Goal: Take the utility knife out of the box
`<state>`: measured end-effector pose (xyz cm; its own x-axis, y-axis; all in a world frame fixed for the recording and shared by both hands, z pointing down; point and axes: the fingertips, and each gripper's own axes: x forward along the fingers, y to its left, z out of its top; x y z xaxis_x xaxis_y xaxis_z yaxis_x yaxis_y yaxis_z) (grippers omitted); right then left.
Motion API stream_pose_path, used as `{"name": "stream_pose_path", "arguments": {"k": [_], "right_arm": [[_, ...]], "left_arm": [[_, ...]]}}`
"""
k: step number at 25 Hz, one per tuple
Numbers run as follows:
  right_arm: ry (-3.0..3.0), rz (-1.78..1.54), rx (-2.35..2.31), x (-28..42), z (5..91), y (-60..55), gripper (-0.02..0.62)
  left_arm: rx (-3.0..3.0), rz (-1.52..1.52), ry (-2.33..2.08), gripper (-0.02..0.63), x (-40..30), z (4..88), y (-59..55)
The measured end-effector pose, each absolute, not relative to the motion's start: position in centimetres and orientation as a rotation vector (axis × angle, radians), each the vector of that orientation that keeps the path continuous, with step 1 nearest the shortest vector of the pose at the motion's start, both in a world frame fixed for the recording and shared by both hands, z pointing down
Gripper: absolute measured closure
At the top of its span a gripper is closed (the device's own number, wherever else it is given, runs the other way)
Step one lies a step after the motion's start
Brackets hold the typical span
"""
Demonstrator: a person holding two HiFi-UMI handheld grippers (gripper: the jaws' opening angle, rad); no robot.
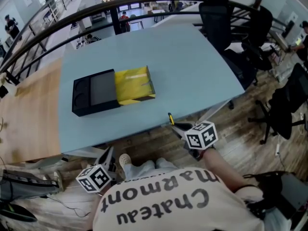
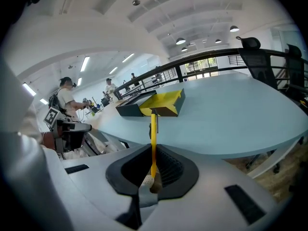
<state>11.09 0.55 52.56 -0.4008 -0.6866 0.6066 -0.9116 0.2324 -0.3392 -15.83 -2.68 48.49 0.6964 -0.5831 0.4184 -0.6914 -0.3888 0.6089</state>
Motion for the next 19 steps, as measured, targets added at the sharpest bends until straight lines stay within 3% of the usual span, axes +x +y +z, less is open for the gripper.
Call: {"name": "stream_pose_path", "arguments": {"k": [19], "right_arm": [[-2.178,0.970,1.468,9.8,53.1,2.6,0.545]], "left_arm": [[2.083,0.160,-0.986,0.604,-17.4,48.8,-0.6]]}}
